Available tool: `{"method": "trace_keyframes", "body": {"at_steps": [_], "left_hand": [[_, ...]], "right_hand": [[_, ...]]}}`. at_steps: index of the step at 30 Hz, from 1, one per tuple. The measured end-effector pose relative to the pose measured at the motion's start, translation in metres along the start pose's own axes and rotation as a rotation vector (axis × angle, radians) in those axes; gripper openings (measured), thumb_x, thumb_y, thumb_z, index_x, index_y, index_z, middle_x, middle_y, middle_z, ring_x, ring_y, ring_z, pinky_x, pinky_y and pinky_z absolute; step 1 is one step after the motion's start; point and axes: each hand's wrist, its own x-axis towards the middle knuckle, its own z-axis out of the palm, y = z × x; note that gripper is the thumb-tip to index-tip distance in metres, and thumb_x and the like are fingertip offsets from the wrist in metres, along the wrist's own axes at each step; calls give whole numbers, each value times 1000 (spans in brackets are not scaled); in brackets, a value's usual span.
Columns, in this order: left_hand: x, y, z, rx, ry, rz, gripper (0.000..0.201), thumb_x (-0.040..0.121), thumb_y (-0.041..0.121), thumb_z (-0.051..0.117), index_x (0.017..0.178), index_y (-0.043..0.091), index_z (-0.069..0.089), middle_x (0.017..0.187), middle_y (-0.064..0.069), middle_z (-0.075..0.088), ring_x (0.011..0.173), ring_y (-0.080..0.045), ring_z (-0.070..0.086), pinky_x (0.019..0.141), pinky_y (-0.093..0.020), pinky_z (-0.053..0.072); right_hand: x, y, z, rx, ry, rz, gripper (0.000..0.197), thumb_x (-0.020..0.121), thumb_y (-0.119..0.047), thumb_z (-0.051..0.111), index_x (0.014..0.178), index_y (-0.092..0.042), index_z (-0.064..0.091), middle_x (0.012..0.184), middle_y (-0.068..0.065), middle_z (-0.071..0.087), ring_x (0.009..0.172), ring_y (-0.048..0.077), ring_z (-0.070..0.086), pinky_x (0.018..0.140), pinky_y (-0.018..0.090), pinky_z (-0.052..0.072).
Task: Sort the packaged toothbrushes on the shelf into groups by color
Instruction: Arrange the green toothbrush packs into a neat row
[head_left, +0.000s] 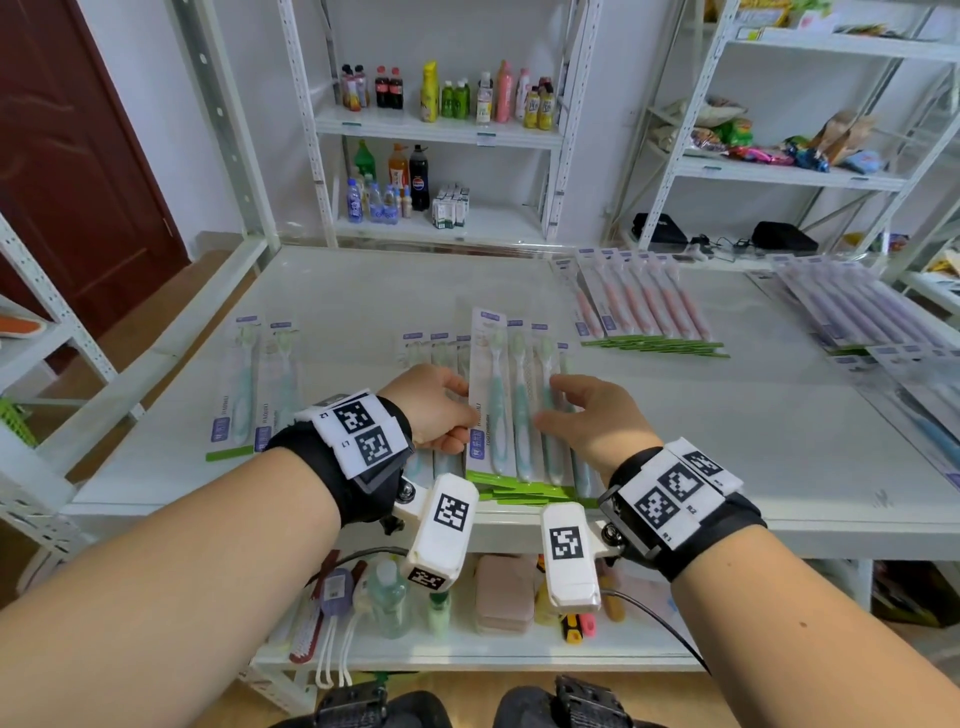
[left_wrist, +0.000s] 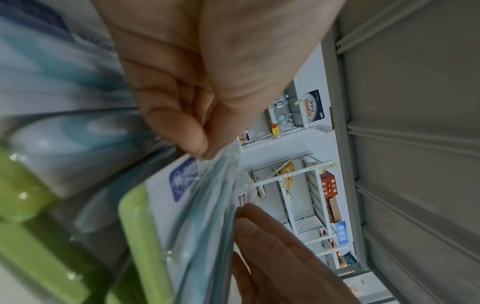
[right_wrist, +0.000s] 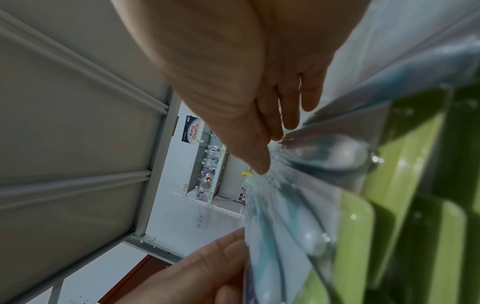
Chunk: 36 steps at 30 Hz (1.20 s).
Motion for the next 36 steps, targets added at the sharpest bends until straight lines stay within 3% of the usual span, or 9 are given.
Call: {"method": "trace_keyframes", "body": {"at_steps": [5,11,14,18,27,32,34,36], "left_hand": [[-1,1,3,111,-5,28,44,85,6,64,126,8,50,76,-11,66,49,-10,60,49,-20,53],[-2,4,3,209,-6,64,41,85,7,64,124,5,54,72,-8,66,52,-12,62,64,-25,58],[-4,5,4,265,1,86,34,85,7,63,119,4,59,66,-5,65,49,-11,62,65,-26,58],[-5,5,6,282,10,89,44,85,7,63,128,5,51,66,-5,64,52,-14,61,68,-30,57],[-6,6,7,371,12,104,29,83,11,65,111,4,61,68,-5,68,57,-16,64,76,-36,58],[-6,4,7,381,8,116,21,84,13,64,105,7,62,64,-2,68,53,-11,64,71,-33,58],[-6,4,6,392,-3,118,10,85,14,63,95,12,64,69,-5,70,54,-13,65,73,-33,58],[-6,4,6,401,-13,116,13,86,16,62,94,6,65,77,-11,72,61,-18,67,76,-35,59]], "right_hand": [[-2,-7,-1,-38,-7,-7,67,77,-22,75,137,-13,47,139,3,50,125,16,47,94,20,32],[-5,-11,0,-48,-25,9,70,76,-21,77,138,-13,45,140,4,48,126,17,46,92,19,32],[-5,-12,0,-44,-32,14,71,76,-20,77,139,-13,45,141,4,47,127,17,45,92,19,31],[-5,-12,1,-37,-39,19,71,76,-18,77,139,-13,44,142,4,47,128,18,44,92,19,32],[-7,-12,1,-55,-34,17,71,75,-19,77,138,-15,45,142,3,47,129,18,44,94,21,32],[-7,-13,1,-48,-39,31,72,75,-19,77,139,-15,45,142,4,47,128,18,45,92,20,33],[-8,-14,0,-48,-39,32,72,75,-19,77,139,-15,45,141,4,47,128,18,44,91,20,32],[-8,-15,0,-46,-33,34,71,75,-19,77,138,-16,46,141,4,47,129,18,44,93,20,32]]}}
